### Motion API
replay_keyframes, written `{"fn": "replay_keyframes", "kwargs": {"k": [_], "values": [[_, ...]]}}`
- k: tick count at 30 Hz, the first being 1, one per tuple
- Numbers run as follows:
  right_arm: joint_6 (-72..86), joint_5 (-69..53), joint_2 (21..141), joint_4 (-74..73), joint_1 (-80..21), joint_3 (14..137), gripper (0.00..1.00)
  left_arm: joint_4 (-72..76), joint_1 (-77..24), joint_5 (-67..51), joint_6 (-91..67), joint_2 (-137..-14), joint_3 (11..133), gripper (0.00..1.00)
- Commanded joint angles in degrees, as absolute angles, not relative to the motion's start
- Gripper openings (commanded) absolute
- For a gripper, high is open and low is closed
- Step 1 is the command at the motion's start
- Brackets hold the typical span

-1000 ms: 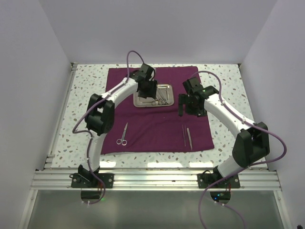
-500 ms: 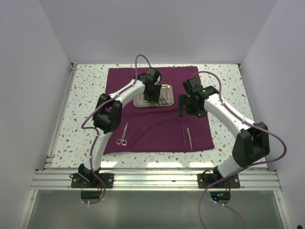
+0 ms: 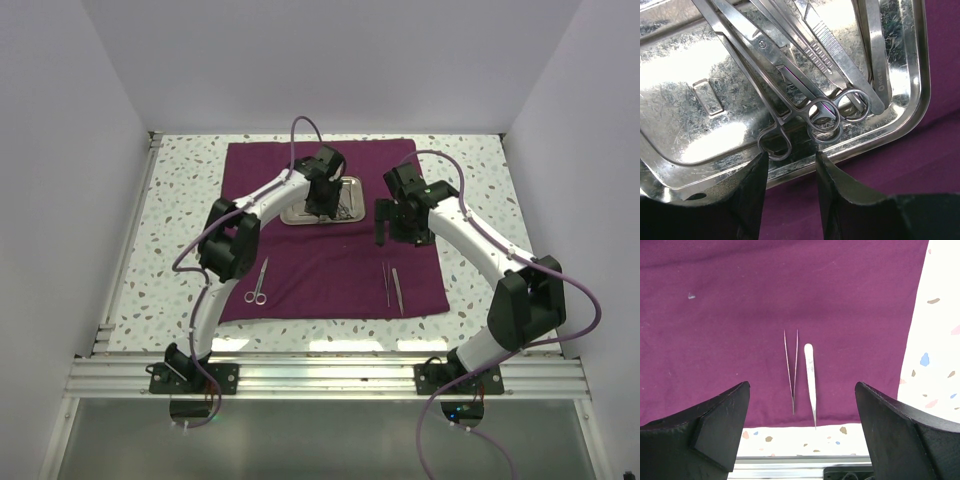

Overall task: Open and lay out the surgical kit
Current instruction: Pick up the medical item from the container.

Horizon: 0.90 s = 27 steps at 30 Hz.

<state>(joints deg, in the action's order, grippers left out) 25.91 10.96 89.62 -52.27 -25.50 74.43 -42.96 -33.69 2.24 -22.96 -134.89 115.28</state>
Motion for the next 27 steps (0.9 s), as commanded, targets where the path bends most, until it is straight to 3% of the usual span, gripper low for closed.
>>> {"fn": "replay_keyframes", "kwargs": {"k": [1,27], "values": [[25.6,11.5,88.0,-51.8,-25.4,73.8,0.90,-42.6,-33.9,4.0,-22.8,-133.5,115.3,0.46],[25.2,11.7,89.0,-51.4,-25.4,73.5,0.90,-38.8,-34.8,4.0,-19.6,-134.5,118.1,0.41]]}}
